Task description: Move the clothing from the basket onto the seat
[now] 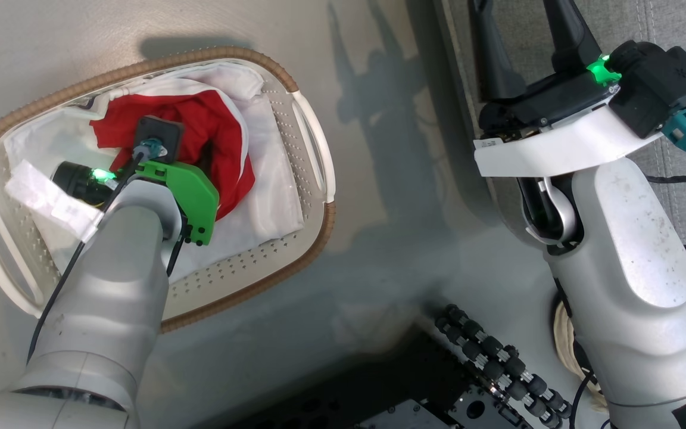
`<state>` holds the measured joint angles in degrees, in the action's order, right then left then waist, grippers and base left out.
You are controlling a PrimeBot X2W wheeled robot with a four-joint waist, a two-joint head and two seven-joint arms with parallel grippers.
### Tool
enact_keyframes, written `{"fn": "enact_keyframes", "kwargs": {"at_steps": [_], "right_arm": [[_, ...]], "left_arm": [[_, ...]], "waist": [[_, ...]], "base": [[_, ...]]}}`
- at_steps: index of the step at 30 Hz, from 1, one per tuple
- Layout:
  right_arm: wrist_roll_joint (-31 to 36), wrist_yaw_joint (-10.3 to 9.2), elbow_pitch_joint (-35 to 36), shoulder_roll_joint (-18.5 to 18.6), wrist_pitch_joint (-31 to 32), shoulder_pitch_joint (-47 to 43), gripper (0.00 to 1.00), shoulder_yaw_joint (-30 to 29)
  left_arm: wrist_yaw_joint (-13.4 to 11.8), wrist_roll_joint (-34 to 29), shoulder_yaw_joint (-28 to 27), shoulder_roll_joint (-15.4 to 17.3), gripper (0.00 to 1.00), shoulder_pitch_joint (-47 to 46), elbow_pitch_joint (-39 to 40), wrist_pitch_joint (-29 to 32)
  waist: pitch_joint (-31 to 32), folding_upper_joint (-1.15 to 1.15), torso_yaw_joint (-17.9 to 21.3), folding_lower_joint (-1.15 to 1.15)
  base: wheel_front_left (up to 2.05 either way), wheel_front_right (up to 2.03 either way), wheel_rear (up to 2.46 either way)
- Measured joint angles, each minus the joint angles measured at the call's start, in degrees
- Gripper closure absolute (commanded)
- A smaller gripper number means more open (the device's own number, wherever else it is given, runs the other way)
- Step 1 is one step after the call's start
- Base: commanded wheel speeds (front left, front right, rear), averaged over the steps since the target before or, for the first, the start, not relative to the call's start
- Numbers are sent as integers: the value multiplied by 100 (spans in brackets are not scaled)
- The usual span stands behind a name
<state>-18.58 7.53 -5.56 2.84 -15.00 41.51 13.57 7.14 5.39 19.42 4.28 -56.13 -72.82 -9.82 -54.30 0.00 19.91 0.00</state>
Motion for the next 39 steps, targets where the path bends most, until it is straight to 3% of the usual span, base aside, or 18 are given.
{"fn": "enact_keyframes", "kwargs": {"at_steps": [2, 3, 16, 39], "right_arm": [[9, 0, -2, 1, 0, 15, 0, 9], [9, 0, -4, 1, 0, 23, 0, 9], [-11, 0, -164, -1, 1, 24, 0, 87], [375, 0, -869, -4, 0, -857, 0, 47]], "left_arm": [[12, -27, 90, 12, 74, -28, -25, 115], [15, -26, 107, 12, 100, -33, -31, 119], [18, 48, 495, 14, 100, 199, 89, -446], [-16, 296, 417, -27, 100, 2186, 2542, -514]], "waist": [[7, 0, 10, 0], [12, 0, 13, 0], [367, 0, 29, 0], [2134, 0, -605, -1]], "base": [[0, 0, 0], [0, 0, 0], [0, 0, 0], [0, 0, 0]]}}
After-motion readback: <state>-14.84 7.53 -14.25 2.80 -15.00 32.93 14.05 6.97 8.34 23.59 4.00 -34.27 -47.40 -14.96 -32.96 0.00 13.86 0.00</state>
